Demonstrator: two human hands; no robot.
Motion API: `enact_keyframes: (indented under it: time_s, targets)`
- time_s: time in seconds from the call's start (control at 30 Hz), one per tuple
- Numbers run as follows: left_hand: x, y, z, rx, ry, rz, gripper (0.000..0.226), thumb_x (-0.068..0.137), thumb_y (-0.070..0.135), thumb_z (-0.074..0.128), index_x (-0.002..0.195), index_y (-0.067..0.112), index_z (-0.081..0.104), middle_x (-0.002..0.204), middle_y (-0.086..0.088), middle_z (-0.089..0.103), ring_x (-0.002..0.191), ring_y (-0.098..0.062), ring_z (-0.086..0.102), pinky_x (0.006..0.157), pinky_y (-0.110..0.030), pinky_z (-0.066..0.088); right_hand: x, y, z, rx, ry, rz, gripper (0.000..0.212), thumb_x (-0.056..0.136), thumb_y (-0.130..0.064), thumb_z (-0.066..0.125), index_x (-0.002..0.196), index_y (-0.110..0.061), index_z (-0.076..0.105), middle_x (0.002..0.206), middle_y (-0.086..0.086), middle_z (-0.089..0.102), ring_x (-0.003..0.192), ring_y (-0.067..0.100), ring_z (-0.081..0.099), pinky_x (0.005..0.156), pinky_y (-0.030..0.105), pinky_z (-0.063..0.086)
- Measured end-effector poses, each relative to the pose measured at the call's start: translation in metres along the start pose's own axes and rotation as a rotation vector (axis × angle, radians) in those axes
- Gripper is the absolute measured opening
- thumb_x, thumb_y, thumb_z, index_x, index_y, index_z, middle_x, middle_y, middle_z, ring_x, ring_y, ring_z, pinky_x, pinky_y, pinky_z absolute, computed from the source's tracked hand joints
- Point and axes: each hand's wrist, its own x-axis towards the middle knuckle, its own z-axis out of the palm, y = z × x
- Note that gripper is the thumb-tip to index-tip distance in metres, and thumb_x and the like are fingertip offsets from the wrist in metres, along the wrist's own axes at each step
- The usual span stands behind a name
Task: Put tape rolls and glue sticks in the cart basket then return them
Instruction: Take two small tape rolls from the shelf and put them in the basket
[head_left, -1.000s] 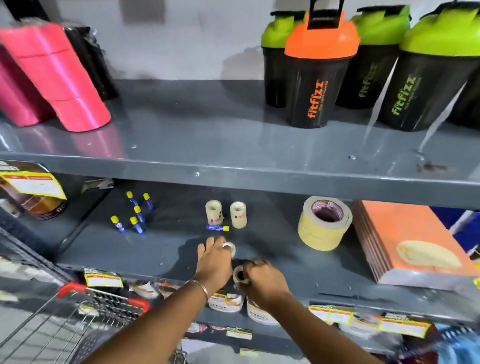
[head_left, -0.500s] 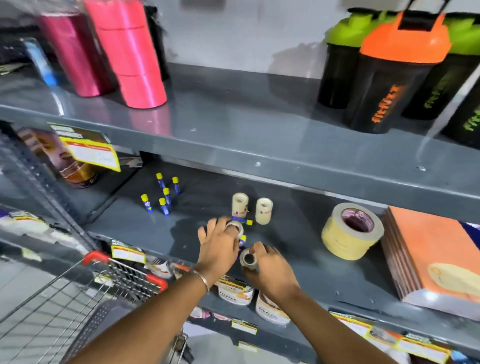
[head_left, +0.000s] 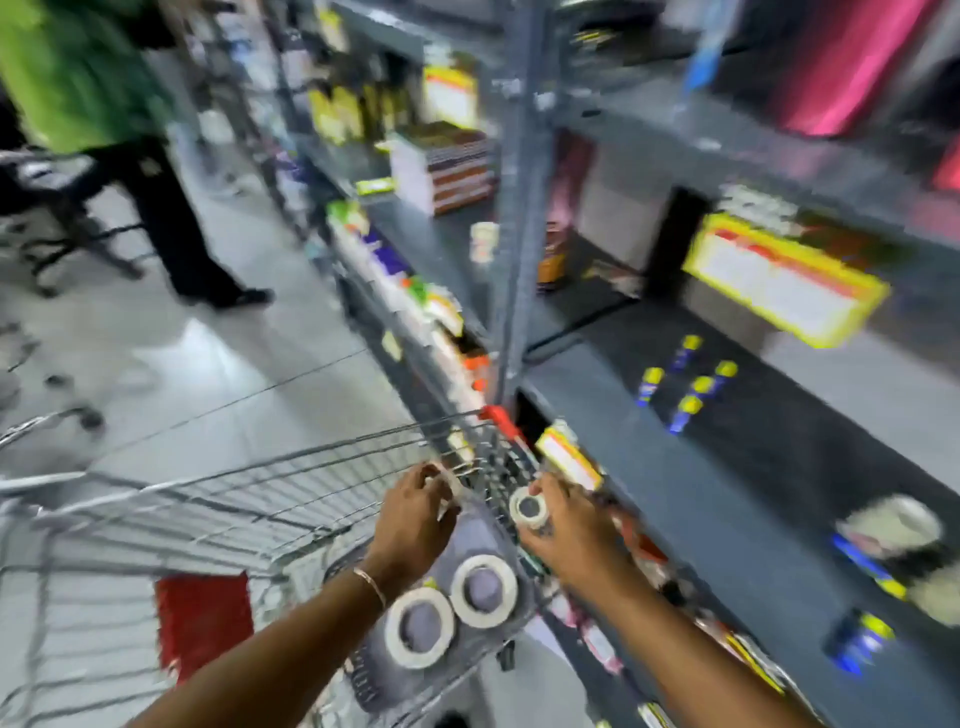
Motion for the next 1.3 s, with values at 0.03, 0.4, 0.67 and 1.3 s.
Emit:
enact_keyframes:
  time_s: [0.03, 0.4, 0.67, 1.3]
  targets:
    - [-0.010, -0.031, 0.002, -0.033, -0.028, -0.092, 0.013, 0.077, 0.026, 0.065, 0.088, 0.018, 0.064, 0.099, -0.004, 0.062, 0.089, -0.030, 0.058, 0.076, -0.035, 0.048, 0.019, -0.015, 0.022, 0.032, -0.081, -0.054, 0.038, 0.071, -0.040, 0.060, 0.105, -0.027, 0.049, 0.093, 0.004, 0.065, 0.088, 0.029, 0.062, 0.069, 0.040, 0.052]
    - [-0.064, -0.158, 0.091, -0.218, -0.389, -0.623, 0.052, 0.092, 0.025, 0.058, 0.139, 0.013, 0.039, 0.142, -0.009, 0.042, 0.116, -0.029, 0.055, 0.095, -0.032, 0.045, 0.116, -0.032, 0.232, -0.017, -0.701, -0.164, 0.033, 0.085, -0.021, 0.064, 0.113, -0.007, 0.054, 0.109, 0.012, 0.062, 0.092, 0.019, 0.058, 0.073, 0.028, 0.042]
    - [-0.054, -0.218, 0.174, -0.195, -0.465, -0.697, 0.046, 0.093, 0.015, 0.049, 0.138, 0.014, 0.039, 0.133, -0.011, 0.047, 0.093, -0.030, 0.065, 0.082, -0.042, 0.058, 0.106, -0.042, 0.354, -0.101, -0.821, -0.158, 0.047, 0.074, -0.026, 0.066, 0.119, -0.019, 0.056, 0.123, 0.005, 0.059, 0.114, 0.028, 0.057, 0.091, 0.039, 0.051]
    - [-0.058, -0.225, 0.170, -0.096, -0.480, -0.608, 0.032, 0.084, 0.015, 0.065, 0.115, 0.009, 0.057, 0.123, -0.012, 0.053, 0.095, -0.031, 0.064, 0.081, -0.036, 0.052, 0.106, -0.062, 0.340, 0.000, -0.633, -0.093, 0.052, 0.085, -0.025, 0.068, 0.132, -0.019, 0.044, 0.130, 0.000, 0.049, 0.120, 0.029, 0.050, 0.092, 0.038, 0.048]
